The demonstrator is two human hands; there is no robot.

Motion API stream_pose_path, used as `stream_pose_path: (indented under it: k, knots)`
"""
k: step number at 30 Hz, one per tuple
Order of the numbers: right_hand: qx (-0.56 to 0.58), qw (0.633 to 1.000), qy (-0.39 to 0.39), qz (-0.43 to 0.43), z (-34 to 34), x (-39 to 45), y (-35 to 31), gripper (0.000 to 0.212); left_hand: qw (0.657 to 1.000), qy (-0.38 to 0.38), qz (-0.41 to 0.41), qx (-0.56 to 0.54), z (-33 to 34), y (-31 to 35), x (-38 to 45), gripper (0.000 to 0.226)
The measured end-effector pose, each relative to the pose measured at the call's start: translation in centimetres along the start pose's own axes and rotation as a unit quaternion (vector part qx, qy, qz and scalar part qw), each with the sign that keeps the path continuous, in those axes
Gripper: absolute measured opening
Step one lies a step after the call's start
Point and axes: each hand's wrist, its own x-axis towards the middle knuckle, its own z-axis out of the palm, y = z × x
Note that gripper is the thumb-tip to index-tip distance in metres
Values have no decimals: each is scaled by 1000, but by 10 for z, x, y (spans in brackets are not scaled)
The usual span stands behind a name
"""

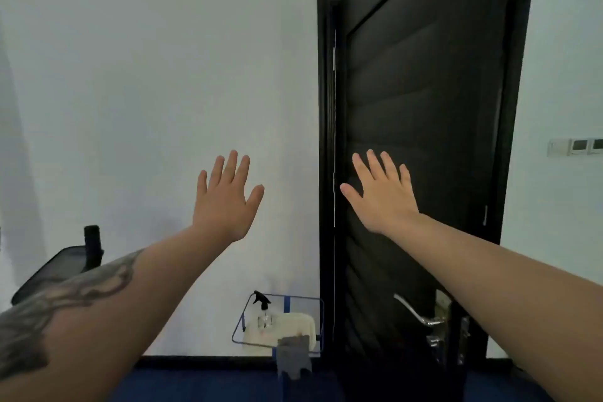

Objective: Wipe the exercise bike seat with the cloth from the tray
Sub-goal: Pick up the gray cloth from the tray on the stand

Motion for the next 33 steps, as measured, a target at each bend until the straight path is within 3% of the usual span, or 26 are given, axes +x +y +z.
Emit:
stream_pose_path:
  k: [14, 25, 33]
  knots:
    - [25, 989, -136, -46, 148, 3, -18, 65, 991, -118, -28, 53, 128, -43, -20, 64]
    - [7, 972, -236, -13, 307, 41, -56, 64, 972, -226, -47, 50, 266, -158, -3, 63]
    - [6, 951, -309, 17, 405, 51, -51, 64, 949, -311, -42, 2, 369, -167, -4, 61]
